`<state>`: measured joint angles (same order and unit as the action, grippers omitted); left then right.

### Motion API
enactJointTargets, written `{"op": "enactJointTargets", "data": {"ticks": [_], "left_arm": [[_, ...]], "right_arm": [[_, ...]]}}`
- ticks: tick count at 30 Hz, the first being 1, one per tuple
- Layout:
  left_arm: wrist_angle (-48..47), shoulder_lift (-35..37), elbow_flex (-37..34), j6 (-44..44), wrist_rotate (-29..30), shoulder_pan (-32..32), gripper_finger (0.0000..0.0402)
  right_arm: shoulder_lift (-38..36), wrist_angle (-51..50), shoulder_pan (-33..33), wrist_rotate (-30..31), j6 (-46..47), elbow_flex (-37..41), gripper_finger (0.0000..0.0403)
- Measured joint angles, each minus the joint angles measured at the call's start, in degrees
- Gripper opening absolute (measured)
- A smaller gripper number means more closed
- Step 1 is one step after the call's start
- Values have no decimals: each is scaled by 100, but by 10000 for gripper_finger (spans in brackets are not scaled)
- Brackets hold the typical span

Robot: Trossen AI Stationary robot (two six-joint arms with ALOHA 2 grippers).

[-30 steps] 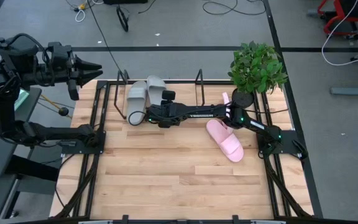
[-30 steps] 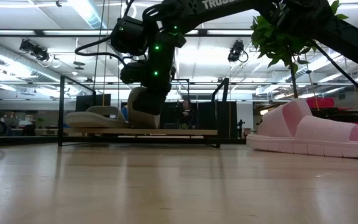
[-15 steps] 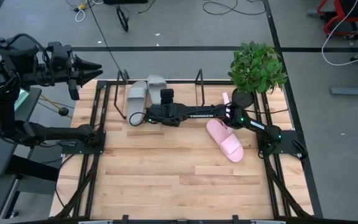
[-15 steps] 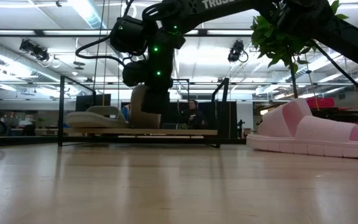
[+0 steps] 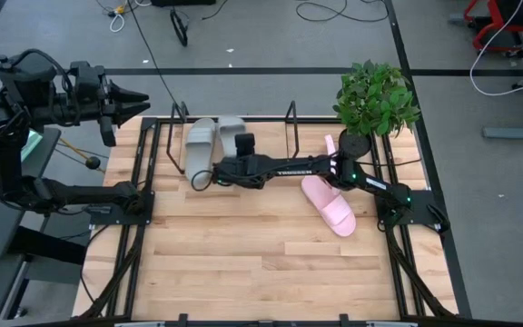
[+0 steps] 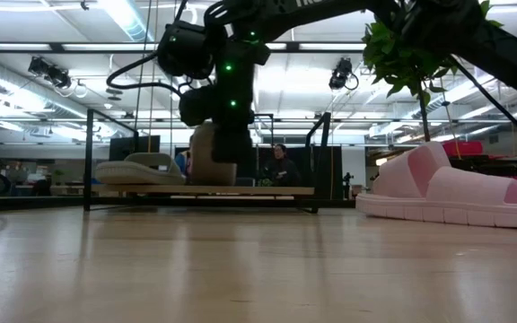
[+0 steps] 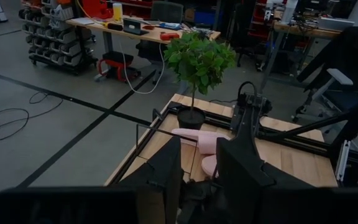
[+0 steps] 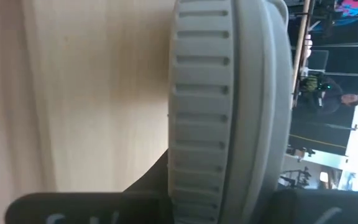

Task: Pick and place slides into the shelf
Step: Put the gray slipper on the shelf

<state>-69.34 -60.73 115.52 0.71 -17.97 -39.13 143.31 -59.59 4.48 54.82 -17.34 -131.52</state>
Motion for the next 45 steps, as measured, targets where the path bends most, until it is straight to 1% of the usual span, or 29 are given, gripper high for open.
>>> {"op": "enactJointTargets", "data": {"ticks": [5,13,19,21,26,32,36,38,41,45], "left_arm": [[2,0,0,0,-1,-1,107],[2,0,0,0,-1,0,107],[2,0,0,0,-1,-1,107],[2,0,0,1,-1,0,107],[-38,0,0,4,-1,-2,107],[-74,0,0,7,-1,-1,107],[-79,0,0,7,-1,0,107],[-79,0,0,7,-1,0,107],[-81,0,0,7,-1,-2,107],[-83,0,0,9,-1,-1,107]], "right_arm": [[-2,2,-96,-203,77,0,62],[-7,25,-124,-918,244,-4,62],[-7,278,-119,-1382,21,-4,62],[-7,406,-125,-1445,-39,-4,78],[-7,481,-130,-1699,-76,-7,138],[-7,472,-132,-2319,-74,-7,183],[-7,462,-132,-2822,-62,-7,203],[-7,461,-132,-2976,-35,-7,209],[-7,459,-132,-3121,-37,-7,215],[-7,460,-126,-3139,-40,-7,216]]}}
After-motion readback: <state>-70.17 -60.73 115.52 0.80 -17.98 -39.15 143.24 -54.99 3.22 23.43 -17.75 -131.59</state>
